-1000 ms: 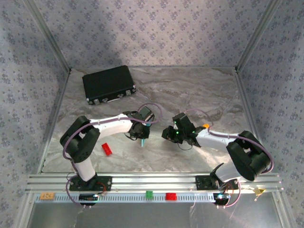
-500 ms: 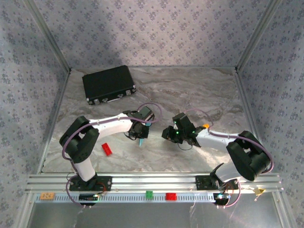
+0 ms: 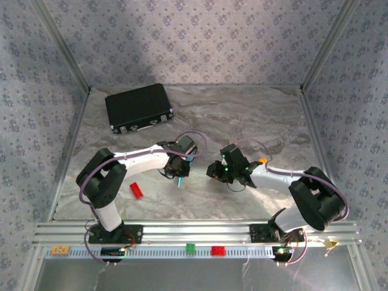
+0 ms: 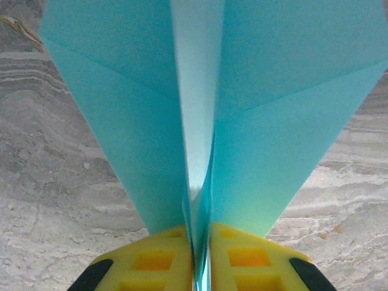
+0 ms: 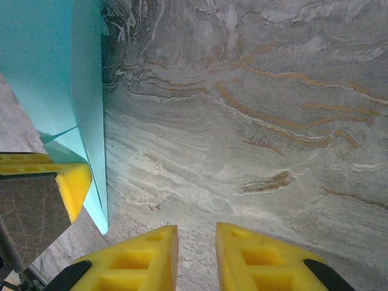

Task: Fold a paper plane with a square sheet of paper (pick it up from the middle)
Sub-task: Move the paper plane to the center of the table.

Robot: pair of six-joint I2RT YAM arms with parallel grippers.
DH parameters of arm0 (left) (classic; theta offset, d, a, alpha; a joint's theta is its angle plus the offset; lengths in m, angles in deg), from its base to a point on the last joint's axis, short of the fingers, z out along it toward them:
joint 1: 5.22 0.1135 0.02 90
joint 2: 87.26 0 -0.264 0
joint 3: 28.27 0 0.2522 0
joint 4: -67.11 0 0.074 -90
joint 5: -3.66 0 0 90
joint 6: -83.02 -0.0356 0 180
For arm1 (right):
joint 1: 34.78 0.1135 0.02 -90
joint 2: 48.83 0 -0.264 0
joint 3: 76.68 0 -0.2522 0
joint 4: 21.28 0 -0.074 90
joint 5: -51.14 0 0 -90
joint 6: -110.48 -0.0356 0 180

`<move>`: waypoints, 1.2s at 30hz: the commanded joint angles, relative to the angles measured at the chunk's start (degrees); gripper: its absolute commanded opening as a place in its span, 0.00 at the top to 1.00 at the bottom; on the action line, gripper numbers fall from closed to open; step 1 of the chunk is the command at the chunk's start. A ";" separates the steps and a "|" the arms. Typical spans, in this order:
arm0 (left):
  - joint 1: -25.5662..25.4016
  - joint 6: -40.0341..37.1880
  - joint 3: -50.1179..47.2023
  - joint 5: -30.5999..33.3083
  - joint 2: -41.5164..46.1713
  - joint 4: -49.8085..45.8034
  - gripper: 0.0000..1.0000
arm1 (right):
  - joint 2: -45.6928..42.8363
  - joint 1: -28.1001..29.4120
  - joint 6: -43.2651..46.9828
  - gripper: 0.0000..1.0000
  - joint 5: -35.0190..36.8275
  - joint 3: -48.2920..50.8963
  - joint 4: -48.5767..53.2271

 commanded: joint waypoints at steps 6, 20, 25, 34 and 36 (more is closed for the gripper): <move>-0.38 -0.71 1.47 -0.48 -0.84 -0.62 0.84 | 0.74 -0.20 1.06 0.76 -0.50 -1.13 0.74; -0.46 -1.03 1.22 -1.09 -1.55 0.49 0.84 | 0.82 -0.26 1.08 0.76 -0.42 -1.11 0.89; -0.43 -1.01 1.13 -1.14 -1.91 0.81 0.83 | 0.83 -0.27 1.05 0.76 -0.45 -1.14 0.89; -0.40 -1.12 0.94 -0.87 -2.23 1.18 0.83 | 0.82 -0.26 1.00 0.76 -0.46 -1.02 0.76; -0.46 -1.08 0.94 -0.63 -2.38 1.24 0.83 | 0.82 -0.20 0.97 0.76 -0.48 -1.11 0.79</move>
